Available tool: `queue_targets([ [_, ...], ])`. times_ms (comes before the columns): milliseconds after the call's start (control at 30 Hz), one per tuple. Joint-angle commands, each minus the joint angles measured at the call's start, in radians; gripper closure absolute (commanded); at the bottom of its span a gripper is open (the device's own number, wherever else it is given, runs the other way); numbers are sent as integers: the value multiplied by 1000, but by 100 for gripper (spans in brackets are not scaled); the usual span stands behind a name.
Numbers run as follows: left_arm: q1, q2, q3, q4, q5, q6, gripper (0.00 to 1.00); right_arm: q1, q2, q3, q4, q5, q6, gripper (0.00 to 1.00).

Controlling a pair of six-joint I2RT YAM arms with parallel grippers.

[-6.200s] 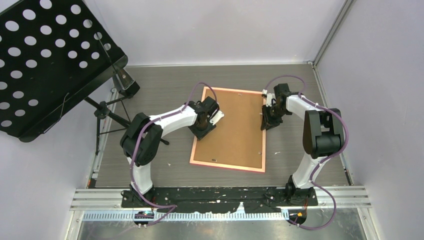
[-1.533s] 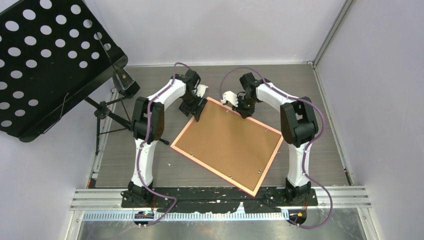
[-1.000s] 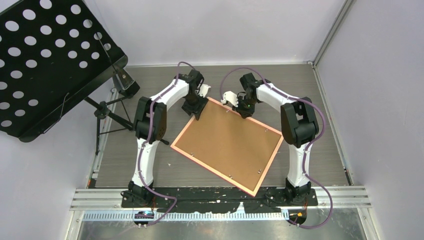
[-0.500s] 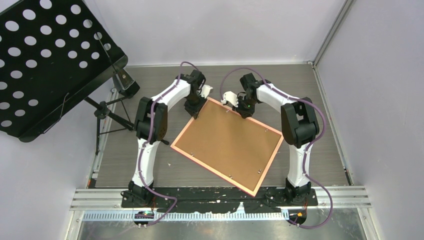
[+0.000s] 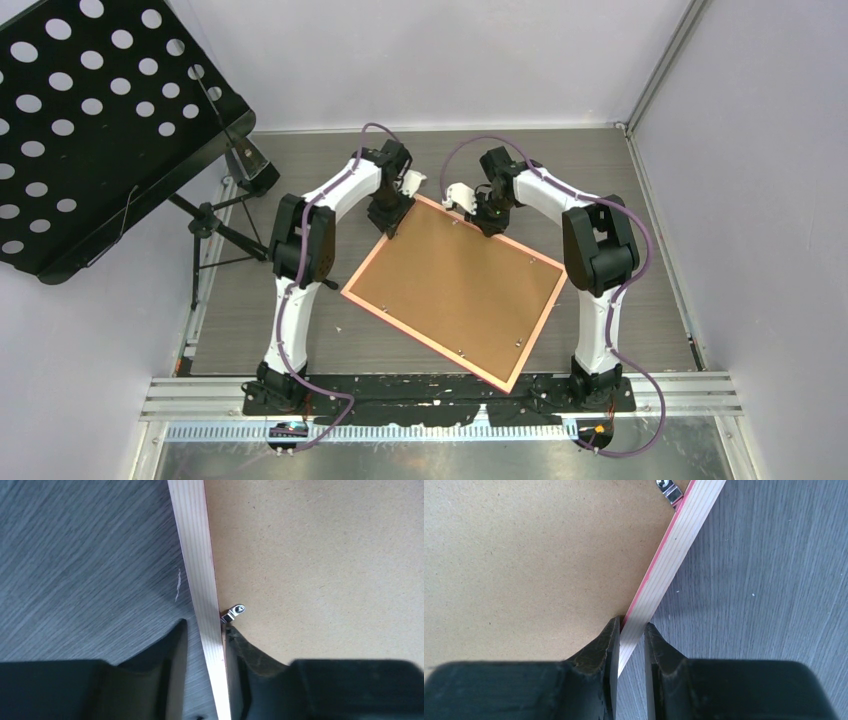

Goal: Put the photo into the frame

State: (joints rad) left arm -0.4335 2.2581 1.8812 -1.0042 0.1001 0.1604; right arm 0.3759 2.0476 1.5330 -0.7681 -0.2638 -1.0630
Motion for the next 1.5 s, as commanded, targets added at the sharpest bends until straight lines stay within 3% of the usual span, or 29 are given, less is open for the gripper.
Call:
queue_targets([
  [0, 2, -53, 14, -30, -11, 25, 64, 15, -11, -27, 7, 17, -46, 95],
  [133, 13, -65, -8, -51, 22, 19, 55, 15, -8, -23, 21, 31, -22, 95],
  [333, 37, -103, -75, -37, 26, 27, 55, 15, -7, -32, 40, 41, -5, 95],
  [933, 73, -165, -269, 36, 153, -43, 100, 14, 72, 97, 107, 126, 105, 95],
  [1300, 84, -239, -446, 157, 179, -135, 100, 15, 193, 293, 121, 162, 220, 94],
  [1467, 84, -283, -538, 217, 196, -202, 100, 15, 216, 343, 142, 197, 294, 80],
])
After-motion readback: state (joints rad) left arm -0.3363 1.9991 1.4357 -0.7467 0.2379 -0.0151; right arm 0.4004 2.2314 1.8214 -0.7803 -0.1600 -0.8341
